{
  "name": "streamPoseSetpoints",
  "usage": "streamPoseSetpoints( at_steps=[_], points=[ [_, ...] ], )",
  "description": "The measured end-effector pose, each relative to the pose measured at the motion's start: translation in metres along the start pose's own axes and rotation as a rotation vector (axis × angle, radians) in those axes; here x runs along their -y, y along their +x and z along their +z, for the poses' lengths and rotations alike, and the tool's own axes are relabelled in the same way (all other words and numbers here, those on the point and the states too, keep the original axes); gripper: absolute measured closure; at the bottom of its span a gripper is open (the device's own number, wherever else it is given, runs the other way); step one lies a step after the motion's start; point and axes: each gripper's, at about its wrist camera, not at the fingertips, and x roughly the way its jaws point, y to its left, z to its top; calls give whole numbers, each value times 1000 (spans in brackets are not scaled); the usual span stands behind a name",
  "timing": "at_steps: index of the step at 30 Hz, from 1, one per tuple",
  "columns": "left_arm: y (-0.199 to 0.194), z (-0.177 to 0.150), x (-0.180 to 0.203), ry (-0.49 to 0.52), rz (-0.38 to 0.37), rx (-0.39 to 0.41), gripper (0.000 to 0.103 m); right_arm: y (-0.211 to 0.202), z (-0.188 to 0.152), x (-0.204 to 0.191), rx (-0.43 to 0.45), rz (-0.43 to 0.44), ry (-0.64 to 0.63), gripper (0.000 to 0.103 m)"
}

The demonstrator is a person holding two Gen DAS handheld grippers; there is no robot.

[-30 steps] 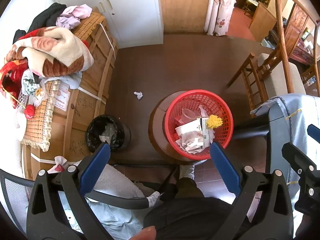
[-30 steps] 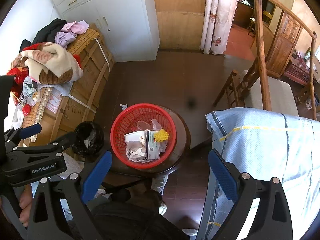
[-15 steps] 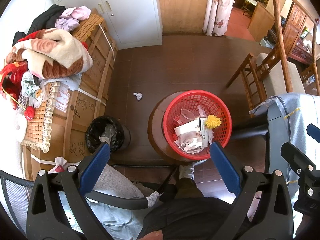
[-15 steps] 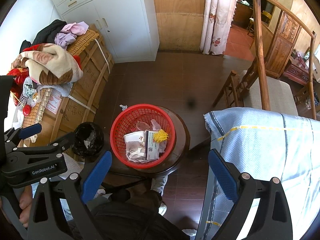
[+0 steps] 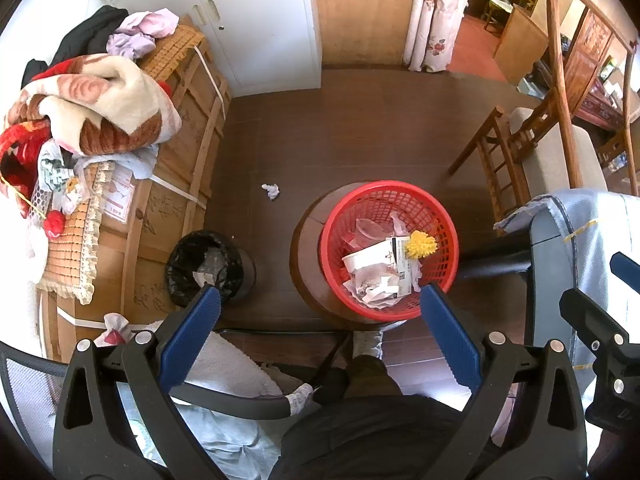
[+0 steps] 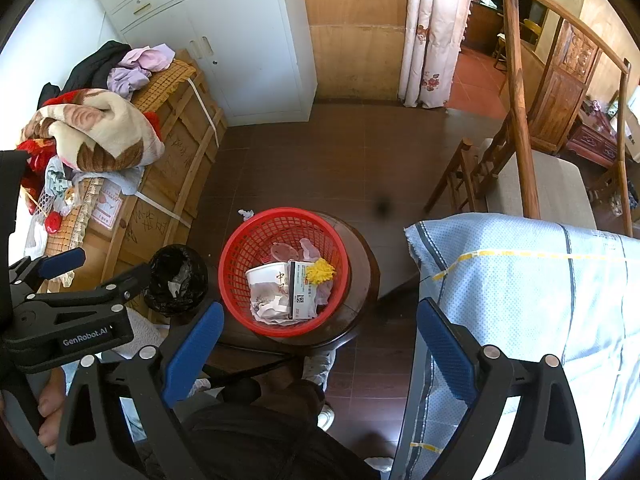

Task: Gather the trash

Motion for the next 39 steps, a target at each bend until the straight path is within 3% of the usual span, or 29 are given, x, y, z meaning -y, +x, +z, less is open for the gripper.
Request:
streamPoseSetpoints(
  at_steps=[39],
  points=[
    [-4, 2, 6, 19, 3, 17, 7, -2, 1, 5, 4, -1, 7, 8]
  ],
)
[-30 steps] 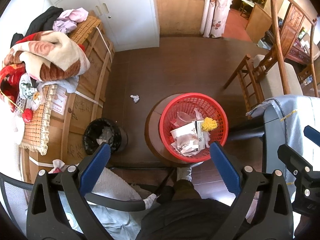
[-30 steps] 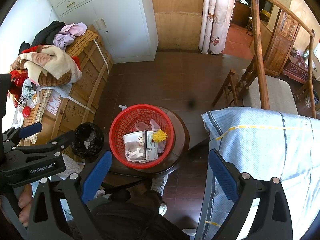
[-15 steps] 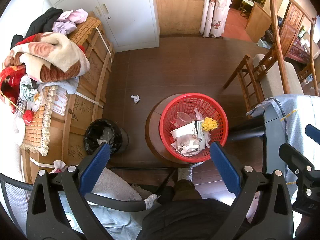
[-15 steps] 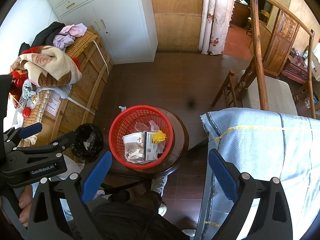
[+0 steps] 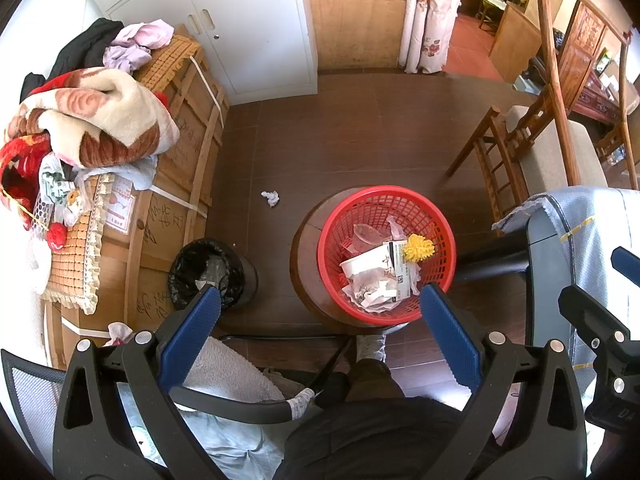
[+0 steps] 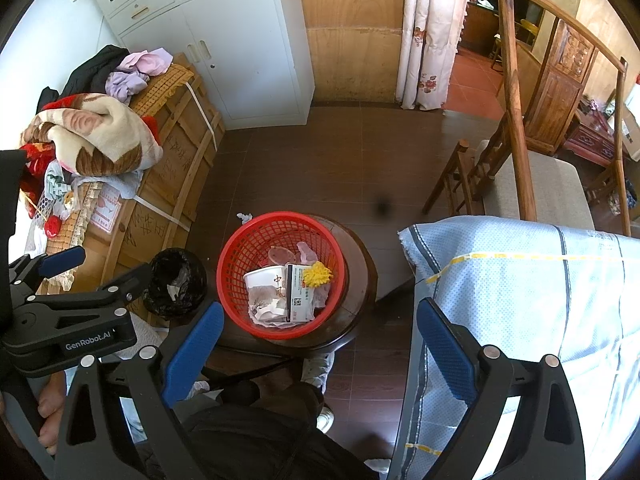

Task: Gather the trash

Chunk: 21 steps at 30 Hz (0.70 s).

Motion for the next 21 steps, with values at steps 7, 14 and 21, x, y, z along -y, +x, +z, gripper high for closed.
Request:
streamPoseSetpoints(
  at_steps=[7, 14, 21],
  points=[
    [0, 0, 1, 1, 2, -1, 7, 0, 0, 0, -1, 1, -1, 8],
    [0, -1, 2, -2, 3, -2, 7, 0, -1, 1, 0, 2, -2, 8],
    [-2, 0, 1, -1, 8, 5, 7, 0, 0, 2, 0, 2, -1, 8]
  ],
)
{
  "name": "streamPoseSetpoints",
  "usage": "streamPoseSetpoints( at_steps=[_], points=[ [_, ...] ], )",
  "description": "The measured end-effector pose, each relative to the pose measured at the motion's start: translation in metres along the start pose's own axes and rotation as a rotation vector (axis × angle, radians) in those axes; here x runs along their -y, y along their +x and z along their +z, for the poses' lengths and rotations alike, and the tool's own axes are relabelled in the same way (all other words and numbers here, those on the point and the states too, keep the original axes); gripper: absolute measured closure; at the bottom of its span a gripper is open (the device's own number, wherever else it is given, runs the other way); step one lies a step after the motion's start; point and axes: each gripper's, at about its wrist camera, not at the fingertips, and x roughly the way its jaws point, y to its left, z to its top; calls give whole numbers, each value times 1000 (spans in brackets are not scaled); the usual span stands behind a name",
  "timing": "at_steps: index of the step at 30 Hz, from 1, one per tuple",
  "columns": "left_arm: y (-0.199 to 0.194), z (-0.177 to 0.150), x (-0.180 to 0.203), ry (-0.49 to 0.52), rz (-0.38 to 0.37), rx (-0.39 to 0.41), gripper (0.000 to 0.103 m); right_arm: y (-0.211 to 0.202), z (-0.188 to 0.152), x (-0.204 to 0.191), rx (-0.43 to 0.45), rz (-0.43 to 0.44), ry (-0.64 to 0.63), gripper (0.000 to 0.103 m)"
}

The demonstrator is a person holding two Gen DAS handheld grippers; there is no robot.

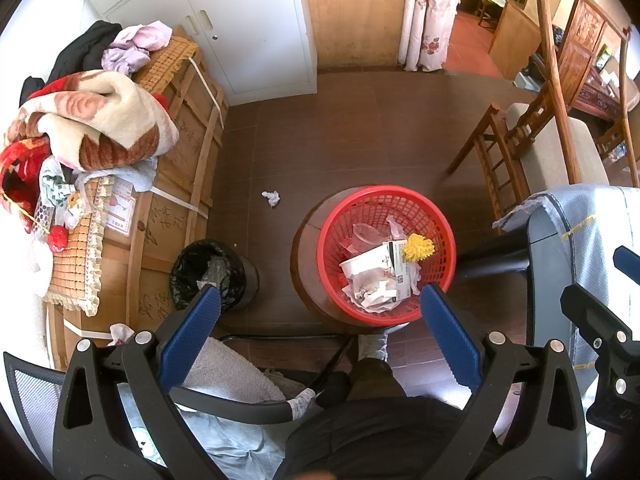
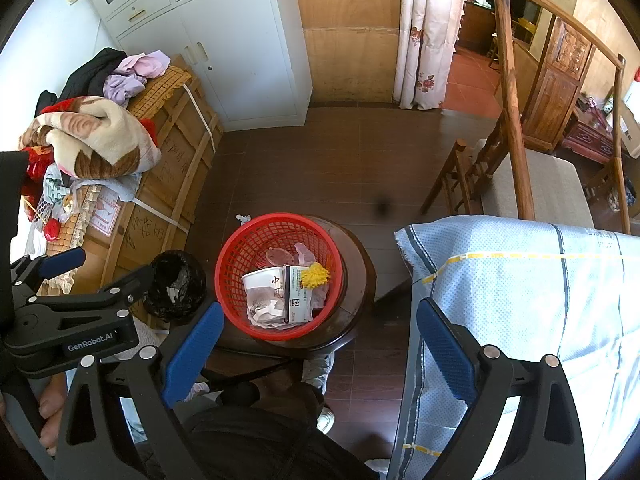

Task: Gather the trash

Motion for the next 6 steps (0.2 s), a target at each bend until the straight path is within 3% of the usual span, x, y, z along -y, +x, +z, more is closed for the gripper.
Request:
streamPoseSetpoints(
  at_steps=[6],
  points=[
    [-2, -1, 0, 16, -3, 11, 7, 0, 0, 0, 0, 1, -3, 8]
  ],
)
